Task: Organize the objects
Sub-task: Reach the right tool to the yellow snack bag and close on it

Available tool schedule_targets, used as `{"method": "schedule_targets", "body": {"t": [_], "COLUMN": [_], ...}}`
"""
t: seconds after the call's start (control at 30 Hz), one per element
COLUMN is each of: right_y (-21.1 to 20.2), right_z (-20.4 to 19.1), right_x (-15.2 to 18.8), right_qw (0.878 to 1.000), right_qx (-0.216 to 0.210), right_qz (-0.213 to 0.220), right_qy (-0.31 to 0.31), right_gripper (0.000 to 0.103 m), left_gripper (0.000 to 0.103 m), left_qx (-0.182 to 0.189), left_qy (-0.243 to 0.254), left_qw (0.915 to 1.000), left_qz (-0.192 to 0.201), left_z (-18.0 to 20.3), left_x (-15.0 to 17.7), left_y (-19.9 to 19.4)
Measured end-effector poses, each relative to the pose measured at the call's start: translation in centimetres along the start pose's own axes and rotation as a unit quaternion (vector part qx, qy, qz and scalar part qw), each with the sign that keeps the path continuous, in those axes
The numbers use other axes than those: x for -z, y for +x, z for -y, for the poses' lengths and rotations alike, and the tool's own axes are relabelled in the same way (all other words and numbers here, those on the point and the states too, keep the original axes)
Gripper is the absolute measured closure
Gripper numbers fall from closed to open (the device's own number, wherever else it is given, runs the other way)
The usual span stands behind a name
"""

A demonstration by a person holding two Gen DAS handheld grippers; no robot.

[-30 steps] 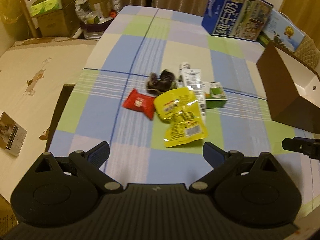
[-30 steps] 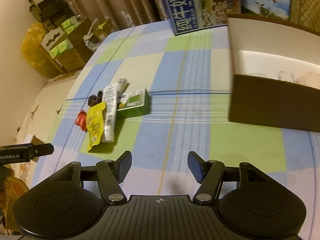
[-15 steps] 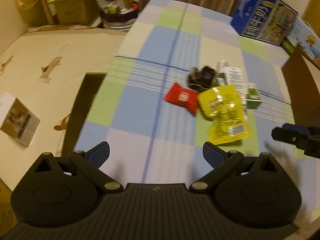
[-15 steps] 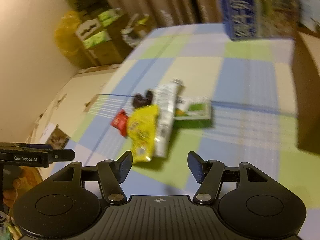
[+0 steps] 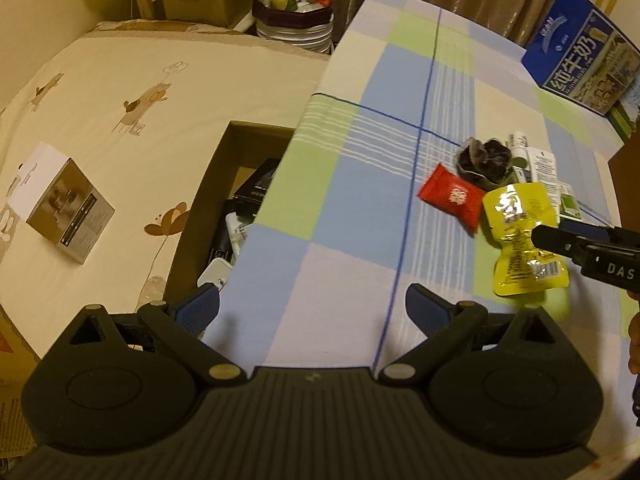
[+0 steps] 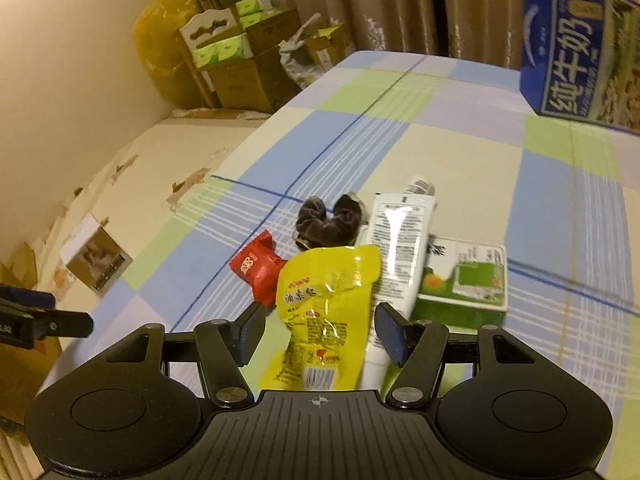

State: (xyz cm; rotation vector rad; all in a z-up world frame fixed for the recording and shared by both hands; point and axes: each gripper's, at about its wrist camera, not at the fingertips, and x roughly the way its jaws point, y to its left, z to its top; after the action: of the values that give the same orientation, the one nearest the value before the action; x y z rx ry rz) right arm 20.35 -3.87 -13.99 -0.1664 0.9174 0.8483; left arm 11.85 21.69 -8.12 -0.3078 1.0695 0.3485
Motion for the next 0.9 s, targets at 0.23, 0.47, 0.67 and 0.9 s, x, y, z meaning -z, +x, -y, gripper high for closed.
{"method": "schedule_targets", "body": {"t": [0.23, 0.47, 0.67, 0.9], "right_y": [1.4, 1.7, 1.5, 1.6], "right_z": [-1.7, -3.5, -4.0, -4.4], "right_x": [0.3, 0.9, 1.5, 2.0], "right_qw": [0.997, 0.990, 0.990, 0.990], "right_qx": [0.017, 0.018, -0.012, -0.033], "right_qz": [0.003, -0.022, -0.054, -0.092], "right_qy": [-0.070, -0.137, -0.130, -0.102], "right_gripper": [0.044, 0.059, 0.059, 0.056], "left_gripper": [0.005, 0.005, 0.005, 0.005], "left_qx": [0.000, 0.000, -0.001, -0.006], "left_qy": [-0.007, -0.011, -0.014, -0.022], "left_qw": [1.0000, 0.9999, 0.9999, 0.9997], "left_qz": [-0.005, -0.006, -0.007, -0.010], "left_z": [-0.5, -0.7, -0.8, -1.3], "left_x": [-0.1, -0.1, 0.0, 0.1], "left_y": [0.5, 0.7, 0.7, 0.9]}}
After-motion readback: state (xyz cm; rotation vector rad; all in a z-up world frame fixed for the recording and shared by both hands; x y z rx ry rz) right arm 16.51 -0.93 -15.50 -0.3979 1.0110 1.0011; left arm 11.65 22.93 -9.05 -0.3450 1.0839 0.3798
